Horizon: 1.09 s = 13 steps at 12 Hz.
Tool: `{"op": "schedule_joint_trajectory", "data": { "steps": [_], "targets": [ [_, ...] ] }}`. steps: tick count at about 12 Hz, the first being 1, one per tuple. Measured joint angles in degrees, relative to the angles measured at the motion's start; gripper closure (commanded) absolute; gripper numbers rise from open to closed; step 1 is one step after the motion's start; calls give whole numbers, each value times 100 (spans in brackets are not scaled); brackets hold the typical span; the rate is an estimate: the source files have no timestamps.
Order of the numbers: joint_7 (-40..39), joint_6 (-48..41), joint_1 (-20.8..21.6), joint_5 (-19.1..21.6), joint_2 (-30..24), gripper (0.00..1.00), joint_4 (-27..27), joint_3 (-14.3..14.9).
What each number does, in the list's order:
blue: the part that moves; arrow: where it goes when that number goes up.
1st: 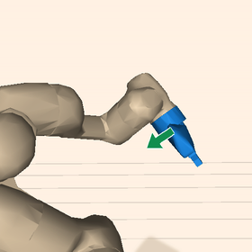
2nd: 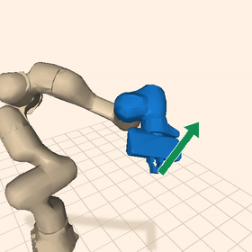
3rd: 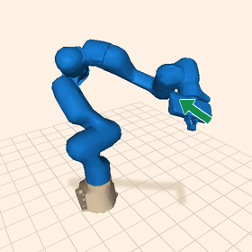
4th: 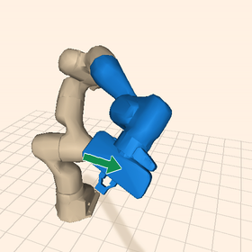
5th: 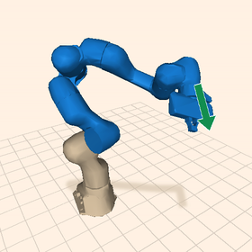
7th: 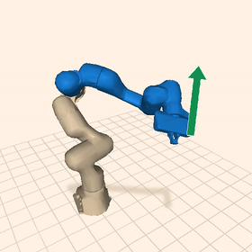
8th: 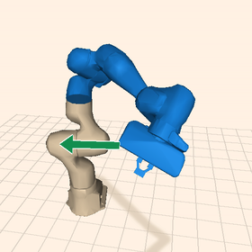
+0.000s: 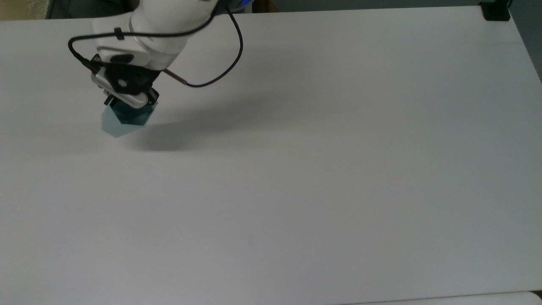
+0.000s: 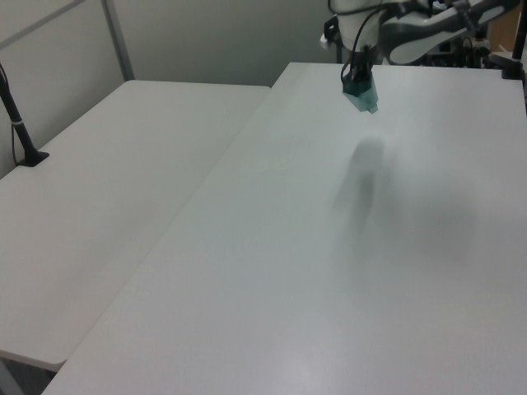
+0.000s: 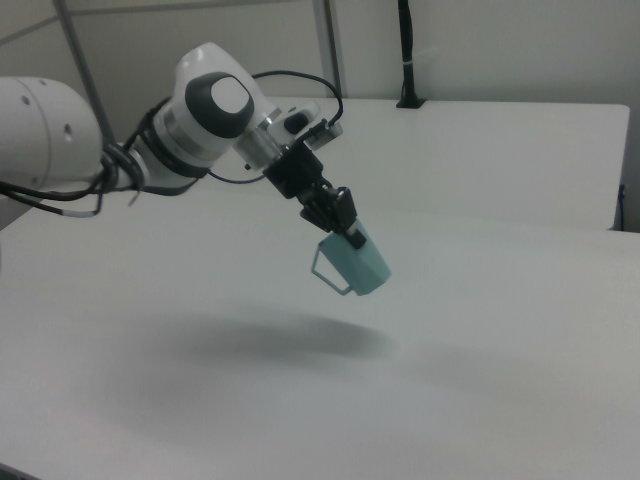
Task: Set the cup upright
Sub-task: 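Lower the cup base onto the table and hold it upright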
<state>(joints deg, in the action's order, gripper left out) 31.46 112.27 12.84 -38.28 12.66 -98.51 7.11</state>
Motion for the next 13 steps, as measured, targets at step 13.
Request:
{"op": "schedule_joint_trajectory", "data": {
  "steps": [13],
  "targets": [
    [-1062,2342,112,3960,-1489,100,-3079,-72]
  ]
}}
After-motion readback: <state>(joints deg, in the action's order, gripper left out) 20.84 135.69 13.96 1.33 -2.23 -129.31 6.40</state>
